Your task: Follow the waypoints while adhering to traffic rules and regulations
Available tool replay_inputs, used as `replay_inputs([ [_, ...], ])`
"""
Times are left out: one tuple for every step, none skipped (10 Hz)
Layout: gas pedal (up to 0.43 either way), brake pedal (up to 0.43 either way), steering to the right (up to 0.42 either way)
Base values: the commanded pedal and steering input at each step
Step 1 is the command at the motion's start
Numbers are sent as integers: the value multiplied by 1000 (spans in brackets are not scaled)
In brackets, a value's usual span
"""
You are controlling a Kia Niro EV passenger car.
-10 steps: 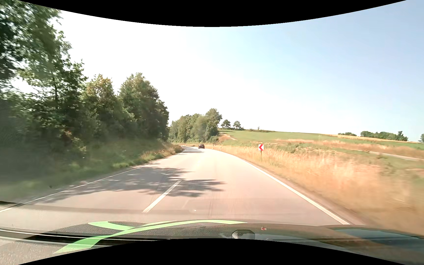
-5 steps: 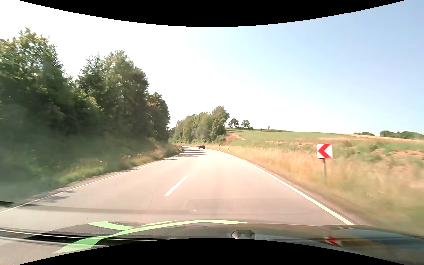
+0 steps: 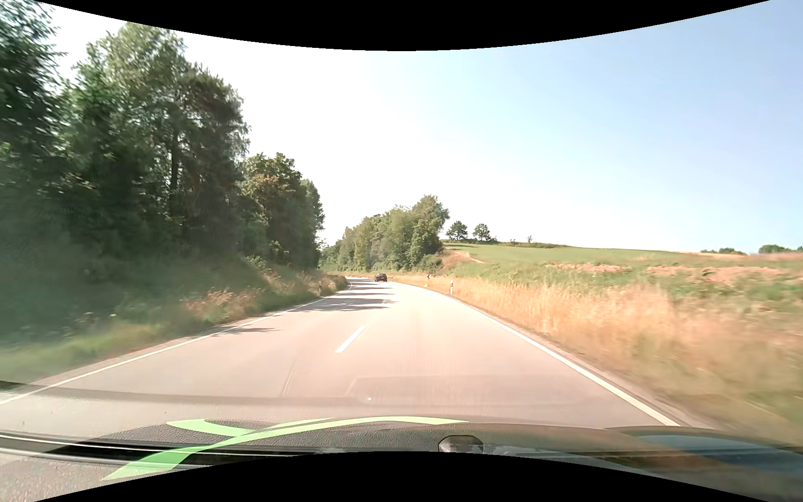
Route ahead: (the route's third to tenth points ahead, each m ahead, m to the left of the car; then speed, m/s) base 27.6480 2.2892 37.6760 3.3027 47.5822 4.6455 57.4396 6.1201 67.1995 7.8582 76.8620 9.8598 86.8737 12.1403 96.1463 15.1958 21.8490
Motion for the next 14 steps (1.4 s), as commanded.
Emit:
replay_inputs([
  [280, 0, -20],
  [287, 0, -19],
  [299, 0, -20],
  [311, 0, -19],
  [311, 0, -20],
  [311, 0, -19],
  [311, 0, -19],
  [311, 0, -19],
  [319, 0, -19],
  [331, 0, -19],
  [339, 0, -20],
  [339, 0, -19],
  [350, 0, -19],
  [350, 0, -19],
])
